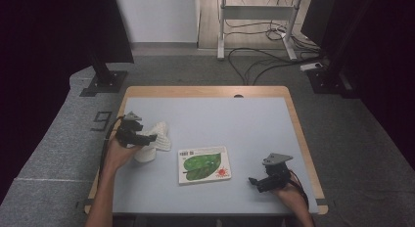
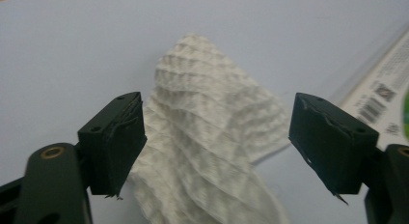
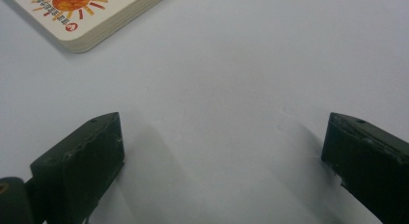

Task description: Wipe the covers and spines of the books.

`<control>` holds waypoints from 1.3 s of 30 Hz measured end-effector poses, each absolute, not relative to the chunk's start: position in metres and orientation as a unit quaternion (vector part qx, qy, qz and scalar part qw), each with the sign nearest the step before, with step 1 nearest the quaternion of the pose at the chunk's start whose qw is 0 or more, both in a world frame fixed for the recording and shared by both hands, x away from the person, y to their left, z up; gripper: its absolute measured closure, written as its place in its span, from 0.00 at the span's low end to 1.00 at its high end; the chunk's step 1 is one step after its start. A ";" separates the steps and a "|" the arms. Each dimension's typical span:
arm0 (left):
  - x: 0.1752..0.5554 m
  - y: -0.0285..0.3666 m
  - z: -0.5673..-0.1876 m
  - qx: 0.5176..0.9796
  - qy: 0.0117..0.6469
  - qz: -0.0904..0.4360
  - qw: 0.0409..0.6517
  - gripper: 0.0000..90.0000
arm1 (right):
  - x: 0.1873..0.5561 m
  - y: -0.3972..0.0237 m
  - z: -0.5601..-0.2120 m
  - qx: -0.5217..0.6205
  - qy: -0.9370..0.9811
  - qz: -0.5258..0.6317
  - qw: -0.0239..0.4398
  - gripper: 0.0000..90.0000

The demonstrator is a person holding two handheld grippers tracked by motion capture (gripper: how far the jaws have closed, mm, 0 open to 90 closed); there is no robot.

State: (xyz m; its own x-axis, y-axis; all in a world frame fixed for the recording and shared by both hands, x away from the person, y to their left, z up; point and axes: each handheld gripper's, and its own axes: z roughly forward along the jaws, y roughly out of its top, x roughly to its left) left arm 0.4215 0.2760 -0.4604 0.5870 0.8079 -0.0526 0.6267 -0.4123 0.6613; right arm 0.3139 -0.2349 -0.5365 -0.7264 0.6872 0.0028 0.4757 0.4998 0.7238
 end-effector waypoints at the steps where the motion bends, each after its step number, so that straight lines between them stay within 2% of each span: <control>1: 0.424 0.276 -0.464 0.829 0.435 0.137 0.325 0.25 | 0.314 -0.235 -0.537 0.340 0.854 0.366 0.145 0.01; 8: 0.436 0.272 -0.487 0.835 0.446 0.139 0.292 0.32 | 0.314 -0.235 -0.537 0.340 0.854 0.367 0.145 0.01; 13: 0.438 0.280 -0.502 0.828 0.460 0.121 0.297 0.40 | 0.314 -0.235 -0.537 0.339 0.854 0.368 0.144 0.01; 18: 0.434 0.283 -0.508 0.827 0.457 0.125 0.303 0.53 | 0.314 -0.235 -0.537 0.340 0.854 0.368 0.145 0.01; 25: 0.431 0.282 -0.503 0.829 0.451 0.128 0.303 0.81 | 0.314 -0.235 -0.537 0.339 0.853 0.368 0.146 0.01; 39: 0.417 0.284 -0.469 0.829 0.430 0.116 0.339 0.82 | 0.314 -0.235 -0.537 0.340 0.853 0.368 0.146 0.01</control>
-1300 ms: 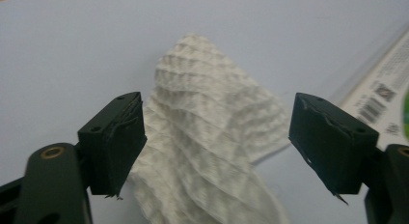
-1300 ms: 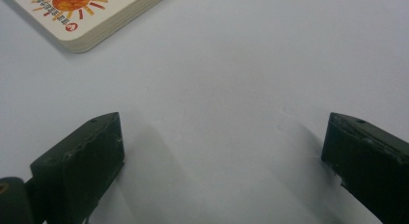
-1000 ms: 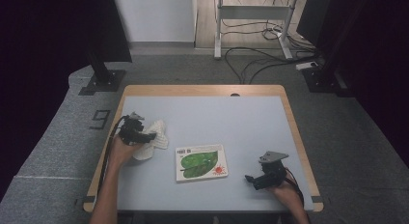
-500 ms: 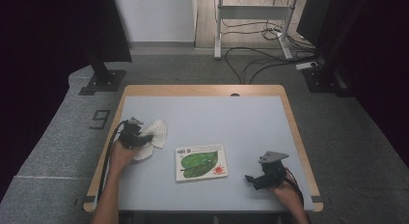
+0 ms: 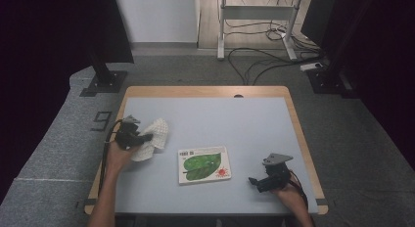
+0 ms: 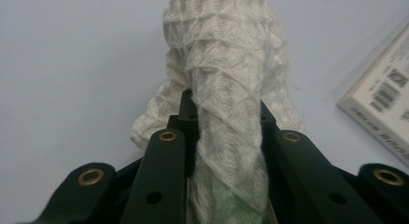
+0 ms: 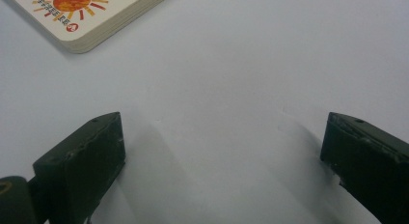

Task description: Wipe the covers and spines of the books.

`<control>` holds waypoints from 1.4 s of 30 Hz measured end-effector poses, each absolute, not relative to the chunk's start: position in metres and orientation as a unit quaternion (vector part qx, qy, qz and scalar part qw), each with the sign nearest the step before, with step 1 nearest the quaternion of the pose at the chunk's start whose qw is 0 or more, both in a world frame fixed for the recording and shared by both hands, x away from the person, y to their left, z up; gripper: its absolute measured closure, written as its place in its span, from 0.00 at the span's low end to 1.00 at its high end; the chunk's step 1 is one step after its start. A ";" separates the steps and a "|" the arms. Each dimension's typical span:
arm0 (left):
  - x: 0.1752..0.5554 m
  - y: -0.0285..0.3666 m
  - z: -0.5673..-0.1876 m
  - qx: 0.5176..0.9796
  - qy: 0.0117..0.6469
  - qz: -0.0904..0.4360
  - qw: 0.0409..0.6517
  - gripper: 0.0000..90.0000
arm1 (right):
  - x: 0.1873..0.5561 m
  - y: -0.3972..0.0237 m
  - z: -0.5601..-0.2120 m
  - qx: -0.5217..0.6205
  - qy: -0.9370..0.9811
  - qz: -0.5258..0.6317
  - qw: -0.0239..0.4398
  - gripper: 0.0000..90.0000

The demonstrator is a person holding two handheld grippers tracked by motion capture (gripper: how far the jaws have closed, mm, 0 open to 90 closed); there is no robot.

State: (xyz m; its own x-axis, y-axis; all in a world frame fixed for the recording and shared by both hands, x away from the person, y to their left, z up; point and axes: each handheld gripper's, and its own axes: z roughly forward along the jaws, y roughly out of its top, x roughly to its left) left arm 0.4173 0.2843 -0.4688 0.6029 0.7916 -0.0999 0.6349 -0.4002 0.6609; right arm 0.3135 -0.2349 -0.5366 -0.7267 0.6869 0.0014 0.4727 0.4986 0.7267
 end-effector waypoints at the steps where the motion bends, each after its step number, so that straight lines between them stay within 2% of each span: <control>1: 0.416 0.283 -0.465 0.830 0.427 0.115 0.340 0.82 | 0.314 -0.235 -0.537 0.340 0.853 0.368 0.146 0.01; 12: 0.402 0.267 -0.437 0.836 0.397 0.115 0.361 0.81 | 0.314 -0.235 -0.537 0.340 0.853 0.368 0.145 0.01; 22: 0.391 0.234 -0.425 0.849 0.358 0.095 0.376 0.80 | 0.314 -0.235 -0.537 0.339 0.853 0.368 0.145 0.01; 42: 0.389 0.187 -0.460 0.873 0.337 0.074 0.345 0.80 | 0.313 -0.235 -0.537 0.341 0.853 0.368 0.145 0.02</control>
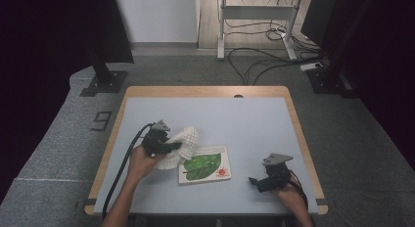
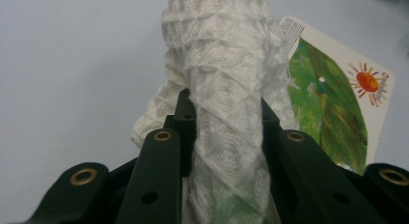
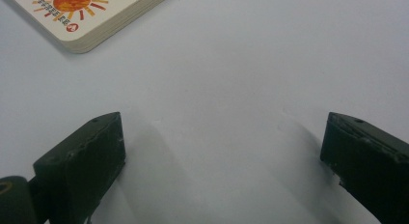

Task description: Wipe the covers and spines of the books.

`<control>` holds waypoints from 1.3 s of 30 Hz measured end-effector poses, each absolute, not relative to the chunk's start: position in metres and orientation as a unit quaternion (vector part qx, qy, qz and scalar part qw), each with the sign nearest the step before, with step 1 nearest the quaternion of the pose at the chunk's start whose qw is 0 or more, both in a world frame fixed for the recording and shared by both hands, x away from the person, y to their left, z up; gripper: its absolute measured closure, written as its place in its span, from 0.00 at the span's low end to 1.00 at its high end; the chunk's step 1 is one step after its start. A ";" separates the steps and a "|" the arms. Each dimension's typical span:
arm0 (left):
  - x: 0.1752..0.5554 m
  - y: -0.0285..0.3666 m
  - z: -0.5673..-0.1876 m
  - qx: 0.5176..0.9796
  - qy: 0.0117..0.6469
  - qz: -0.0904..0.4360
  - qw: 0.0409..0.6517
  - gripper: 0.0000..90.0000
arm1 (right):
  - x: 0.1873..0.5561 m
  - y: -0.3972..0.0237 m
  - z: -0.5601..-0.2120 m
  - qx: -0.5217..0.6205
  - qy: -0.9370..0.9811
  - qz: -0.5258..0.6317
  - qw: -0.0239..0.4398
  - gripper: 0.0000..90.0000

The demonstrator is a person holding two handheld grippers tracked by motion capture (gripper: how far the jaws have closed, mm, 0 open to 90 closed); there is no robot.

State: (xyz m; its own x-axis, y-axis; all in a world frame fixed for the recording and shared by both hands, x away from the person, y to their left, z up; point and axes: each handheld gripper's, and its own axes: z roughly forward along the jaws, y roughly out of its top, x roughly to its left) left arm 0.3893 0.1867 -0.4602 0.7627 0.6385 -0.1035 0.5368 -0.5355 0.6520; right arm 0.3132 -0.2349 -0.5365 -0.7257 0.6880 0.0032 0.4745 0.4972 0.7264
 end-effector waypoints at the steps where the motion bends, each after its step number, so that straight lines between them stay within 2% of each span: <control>1: 0.389 0.185 -0.463 0.874 0.336 0.075 0.342 0.79 | 0.313 -0.235 -0.537 0.341 0.853 0.368 0.145 0.02; 12: 0.387 0.177 -0.490 0.880 0.336 0.066 0.330 0.76 | 0.313 -0.235 -0.537 0.341 0.853 0.368 0.145 0.02; 39: 0.395 0.125 -0.493 0.891 0.312 0.068 0.323 0.78 | 0.313 -0.235 -0.537 0.341 0.853 0.368 0.145 0.02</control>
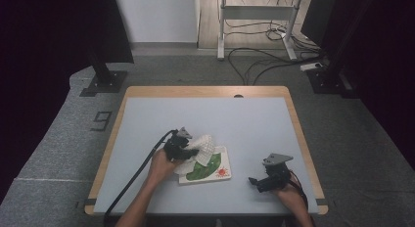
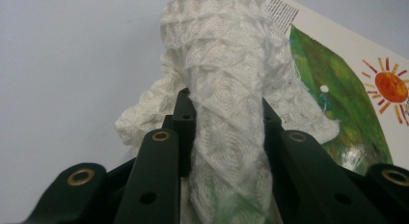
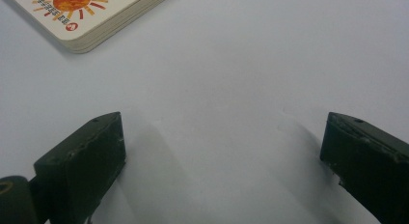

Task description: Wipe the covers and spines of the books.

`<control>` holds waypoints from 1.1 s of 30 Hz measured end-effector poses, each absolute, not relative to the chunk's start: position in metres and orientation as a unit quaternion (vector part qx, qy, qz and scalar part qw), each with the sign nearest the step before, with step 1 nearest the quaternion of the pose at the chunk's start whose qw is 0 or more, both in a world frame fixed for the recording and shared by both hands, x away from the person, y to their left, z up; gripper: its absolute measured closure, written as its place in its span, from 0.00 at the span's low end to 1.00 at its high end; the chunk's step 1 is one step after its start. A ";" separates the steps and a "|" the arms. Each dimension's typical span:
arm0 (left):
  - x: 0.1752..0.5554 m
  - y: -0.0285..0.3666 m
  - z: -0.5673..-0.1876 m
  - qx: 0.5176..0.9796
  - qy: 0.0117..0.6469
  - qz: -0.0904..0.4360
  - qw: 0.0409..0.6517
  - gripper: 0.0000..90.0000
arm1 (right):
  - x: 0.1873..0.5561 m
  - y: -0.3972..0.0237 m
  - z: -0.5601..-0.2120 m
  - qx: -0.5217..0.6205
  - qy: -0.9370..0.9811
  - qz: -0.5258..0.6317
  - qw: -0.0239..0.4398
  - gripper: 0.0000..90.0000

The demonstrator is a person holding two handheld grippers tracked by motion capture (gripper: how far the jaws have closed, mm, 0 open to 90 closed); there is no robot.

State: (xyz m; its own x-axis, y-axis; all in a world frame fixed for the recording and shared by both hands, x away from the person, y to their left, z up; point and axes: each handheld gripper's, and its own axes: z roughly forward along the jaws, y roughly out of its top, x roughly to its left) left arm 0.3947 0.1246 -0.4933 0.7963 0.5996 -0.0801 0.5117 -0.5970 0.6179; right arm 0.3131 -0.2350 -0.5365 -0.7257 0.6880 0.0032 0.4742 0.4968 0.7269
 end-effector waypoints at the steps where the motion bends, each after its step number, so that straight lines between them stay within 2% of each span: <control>1: 0.395 0.122 -0.494 0.891 0.310 0.068 0.324 0.78 | 0.313 -0.235 -0.537 0.340 0.853 0.368 0.146 0.02; 33: 0.411 0.038 -0.494 0.912 0.267 0.063 0.305 0.78 | 0.313 -0.235 -0.537 0.338 0.853 0.369 0.146 0.02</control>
